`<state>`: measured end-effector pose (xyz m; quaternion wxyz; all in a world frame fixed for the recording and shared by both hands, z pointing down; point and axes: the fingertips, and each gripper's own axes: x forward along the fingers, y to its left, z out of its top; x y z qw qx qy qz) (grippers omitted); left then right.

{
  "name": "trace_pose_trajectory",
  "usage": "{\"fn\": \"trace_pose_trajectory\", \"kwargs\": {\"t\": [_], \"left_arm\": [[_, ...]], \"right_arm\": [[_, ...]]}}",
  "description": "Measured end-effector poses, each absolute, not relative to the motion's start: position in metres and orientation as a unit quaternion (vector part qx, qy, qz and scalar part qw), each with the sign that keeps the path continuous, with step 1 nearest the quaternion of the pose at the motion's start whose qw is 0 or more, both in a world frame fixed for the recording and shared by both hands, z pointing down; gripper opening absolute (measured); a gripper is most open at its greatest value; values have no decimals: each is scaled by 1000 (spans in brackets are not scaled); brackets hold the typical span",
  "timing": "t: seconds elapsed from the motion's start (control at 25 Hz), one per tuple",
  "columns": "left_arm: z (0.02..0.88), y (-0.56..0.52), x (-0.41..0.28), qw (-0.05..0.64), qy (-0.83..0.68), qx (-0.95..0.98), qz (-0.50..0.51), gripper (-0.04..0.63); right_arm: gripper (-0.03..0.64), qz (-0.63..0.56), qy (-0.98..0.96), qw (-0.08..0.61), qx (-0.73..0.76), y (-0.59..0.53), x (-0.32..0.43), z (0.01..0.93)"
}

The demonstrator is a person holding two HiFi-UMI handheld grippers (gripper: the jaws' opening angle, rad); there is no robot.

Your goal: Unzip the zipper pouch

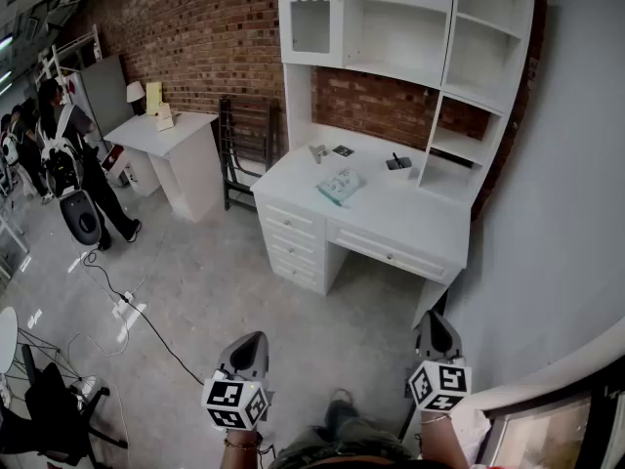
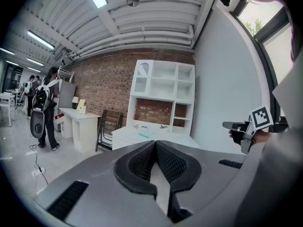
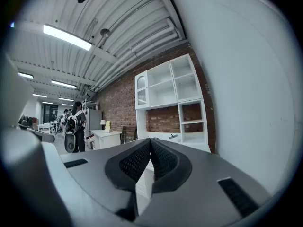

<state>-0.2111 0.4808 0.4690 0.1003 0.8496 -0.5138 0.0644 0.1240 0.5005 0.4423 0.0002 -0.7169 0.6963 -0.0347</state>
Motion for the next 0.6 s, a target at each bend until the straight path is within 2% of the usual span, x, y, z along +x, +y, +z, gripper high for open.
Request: {"fn": "trace_pose_trajectory", "kwargs": {"t": [0.6], "left_arm": [[466, 451, -205, 91, -516, 850, 54, 0]], "right_arm": [[0, -26, 696, -5, -718, 470, 132, 444]]}}
